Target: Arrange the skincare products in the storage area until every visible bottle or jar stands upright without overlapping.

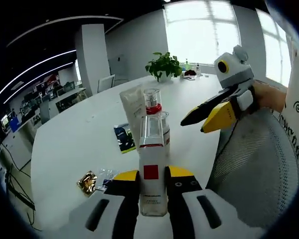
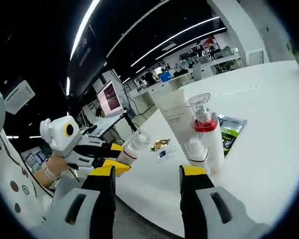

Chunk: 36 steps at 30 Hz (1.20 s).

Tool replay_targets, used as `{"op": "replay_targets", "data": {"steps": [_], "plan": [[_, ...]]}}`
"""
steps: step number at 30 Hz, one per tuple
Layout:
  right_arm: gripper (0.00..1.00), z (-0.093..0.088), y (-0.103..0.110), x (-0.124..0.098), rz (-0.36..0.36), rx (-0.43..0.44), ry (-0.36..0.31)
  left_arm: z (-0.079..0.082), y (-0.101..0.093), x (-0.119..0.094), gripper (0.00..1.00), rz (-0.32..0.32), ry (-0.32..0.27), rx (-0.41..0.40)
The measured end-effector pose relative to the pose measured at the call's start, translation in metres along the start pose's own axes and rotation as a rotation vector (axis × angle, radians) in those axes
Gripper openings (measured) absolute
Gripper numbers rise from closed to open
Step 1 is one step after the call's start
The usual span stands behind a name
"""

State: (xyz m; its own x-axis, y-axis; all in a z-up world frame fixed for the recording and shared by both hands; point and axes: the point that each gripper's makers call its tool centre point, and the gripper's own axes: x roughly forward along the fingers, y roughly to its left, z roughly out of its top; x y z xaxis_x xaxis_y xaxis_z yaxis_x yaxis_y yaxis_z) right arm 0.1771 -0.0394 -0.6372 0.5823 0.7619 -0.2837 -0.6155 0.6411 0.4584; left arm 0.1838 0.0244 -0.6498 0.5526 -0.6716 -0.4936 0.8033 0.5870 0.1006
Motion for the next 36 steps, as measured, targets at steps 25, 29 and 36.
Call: {"op": "replay_targets", "data": {"steps": [25,29,36], "plan": [[0.32,0.016,0.007,0.009,0.103,0.278,-0.144,0.021,-0.044,0.015,0.16,-0.099,-0.018,0.069],[0.24,0.016,0.002,0.009,0.092,0.301,-0.145,0.02,-0.048,0.018,0.16,-0.098,-0.009,0.124],[0.22,0.015,0.003,0.008,0.097,0.312,-0.139,0.018,-0.045,0.019,0.17,-0.085,0.008,0.169]]}}
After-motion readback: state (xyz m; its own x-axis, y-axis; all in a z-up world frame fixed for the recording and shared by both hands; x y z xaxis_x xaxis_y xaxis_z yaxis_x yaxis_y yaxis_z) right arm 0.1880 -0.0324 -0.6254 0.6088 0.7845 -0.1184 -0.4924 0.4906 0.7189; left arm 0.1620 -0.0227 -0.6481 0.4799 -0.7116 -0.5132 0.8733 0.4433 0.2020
